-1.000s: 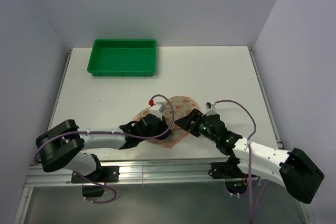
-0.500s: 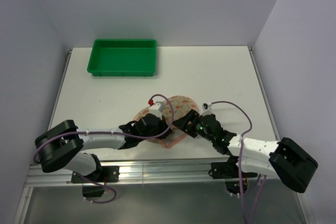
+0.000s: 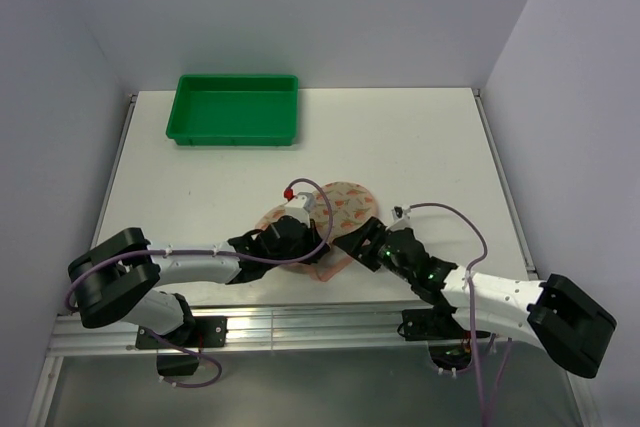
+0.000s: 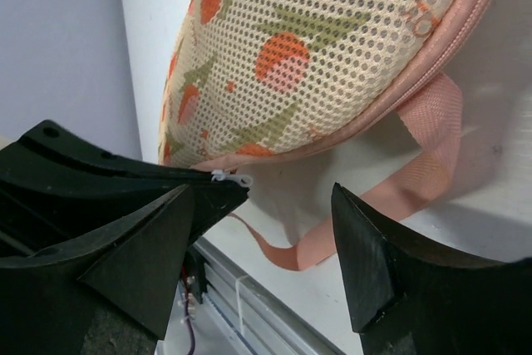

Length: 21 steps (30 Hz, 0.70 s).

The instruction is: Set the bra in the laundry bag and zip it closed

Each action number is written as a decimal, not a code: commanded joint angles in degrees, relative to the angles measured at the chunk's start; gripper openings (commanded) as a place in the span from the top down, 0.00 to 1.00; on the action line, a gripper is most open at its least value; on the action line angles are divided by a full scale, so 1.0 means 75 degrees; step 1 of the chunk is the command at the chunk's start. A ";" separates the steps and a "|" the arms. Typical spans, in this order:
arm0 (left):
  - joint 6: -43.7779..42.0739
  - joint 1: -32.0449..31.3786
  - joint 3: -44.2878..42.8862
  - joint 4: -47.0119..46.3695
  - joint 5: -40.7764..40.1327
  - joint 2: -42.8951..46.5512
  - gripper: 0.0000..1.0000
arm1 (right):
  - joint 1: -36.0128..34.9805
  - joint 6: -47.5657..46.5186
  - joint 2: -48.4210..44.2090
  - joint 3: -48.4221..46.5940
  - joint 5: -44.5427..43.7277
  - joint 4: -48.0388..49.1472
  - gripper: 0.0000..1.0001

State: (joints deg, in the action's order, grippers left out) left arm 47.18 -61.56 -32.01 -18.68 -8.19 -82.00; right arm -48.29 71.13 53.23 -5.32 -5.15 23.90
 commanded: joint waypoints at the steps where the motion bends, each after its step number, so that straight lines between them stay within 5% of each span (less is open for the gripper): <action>1: -0.0232 -0.0100 -0.0150 -0.0450 0.0153 0.0140 1.00 | -0.0042 -0.0074 0.0261 -0.0461 -0.0462 0.0106 0.27; 10: -0.0232 -0.0183 -0.0103 -0.0299 0.0131 0.0175 1.00 | 0.0181 -0.0273 0.1515 -0.1071 -0.0450 0.0891 0.36; 12: -0.0244 -0.0183 -0.0103 -0.0217 0.0107 0.0140 1.00 | 0.0193 -0.0285 0.1551 -0.1060 -0.0648 0.0868 0.55; 13: -0.0255 -0.0183 -0.0080 -0.0217 0.0107 0.0117 1.00 | 0.0228 -0.0285 0.1539 -0.1048 -0.0708 0.0868 0.72; 16: -0.0244 -0.0183 -0.0033 0.0005 -0.0033 0.0163 1.00 | 0.0368 -0.0332 0.1527 -0.1060 -0.0837 0.0880 0.94; 21: -0.0150 -0.0183 0.0224 0.0859 -0.0513 0.0607 1.00 | 0.0871 -0.0671 0.1399 -0.1036 -0.0907 0.0880 1.00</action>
State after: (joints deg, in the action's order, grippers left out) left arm 46.19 -62.41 -31.79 -17.37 -9.72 -81.14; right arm -44.73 68.51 64.62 -11.60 -7.57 27.90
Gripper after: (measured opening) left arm 0.013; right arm 0.017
